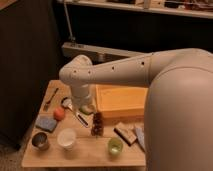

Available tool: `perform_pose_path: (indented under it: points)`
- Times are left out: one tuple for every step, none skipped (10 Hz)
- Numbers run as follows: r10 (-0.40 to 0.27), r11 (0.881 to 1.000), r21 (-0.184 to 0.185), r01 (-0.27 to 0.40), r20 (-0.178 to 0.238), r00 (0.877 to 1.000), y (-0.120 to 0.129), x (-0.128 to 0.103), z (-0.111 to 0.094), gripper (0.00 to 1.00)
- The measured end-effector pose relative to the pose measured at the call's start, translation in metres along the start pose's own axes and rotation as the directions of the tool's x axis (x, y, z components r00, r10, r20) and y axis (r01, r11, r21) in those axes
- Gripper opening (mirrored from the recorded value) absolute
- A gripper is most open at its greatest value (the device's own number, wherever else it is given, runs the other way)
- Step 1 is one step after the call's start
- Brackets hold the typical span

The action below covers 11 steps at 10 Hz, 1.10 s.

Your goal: Place fork in paper cup

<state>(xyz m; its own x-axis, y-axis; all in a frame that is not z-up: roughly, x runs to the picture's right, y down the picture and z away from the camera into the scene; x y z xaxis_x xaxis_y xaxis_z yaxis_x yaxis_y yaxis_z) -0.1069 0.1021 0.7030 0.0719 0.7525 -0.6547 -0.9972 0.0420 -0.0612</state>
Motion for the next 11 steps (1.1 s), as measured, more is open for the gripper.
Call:
perform_pose_path:
  points:
    - [0.001, 1.0, -0.002, -0.001, -0.003, 1.0, 0.0005, -0.0004, 0.0002, 0.65]
    - [0.0, 1.0, 0.001, 0.0, -0.006, 1.0, -0.0001, -0.0002, 0.0003, 0.65]
    - [0.0, 1.0, 0.001, 0.0, -0.007, 1.0, -0.0002, 0.0001, 0.0004, 0.65]
    - [0.001, 1.0, 0.002, -0.001, -0.007, 1.0, -0.0007, 0.0, 0.0003, 0.65]
    - [0.001, 1.0, 0.002, -0.001, -0.007, 1.0, -0.0004, 0.0, 0.0005, 0.65]
    - [0.001, 1.0, 0.002, -0.001, -0.007, 1.0, -0.0005, 0.0, 0.0004, 0.65]
    - [0.001, 1.0, 0.002, -0.001, -0.007, 1.0, -0.0004, 0.0, 0.0003, 0.65]
    - [0.001, 1.0, 0.002, -0.001, -0.007, 1.0, -0.0005, 0.0, 0.0004, 0.65]
    - [-0.001, 1.0, 0.002, 0.001, -0.007, 1.0, -0.0003, 0.0, 0.0002, 0.65]
    - [-0.002, 1.0, 0.002, 0.002, -0.006, 1.0, -0.0002, 0.0, -0.0002, 0.65]
    - [-0.002, 1.0, -0.018, 0.002, 0.011, 1.0, 0.0013, -0.0015, -0.0035, 0.65]
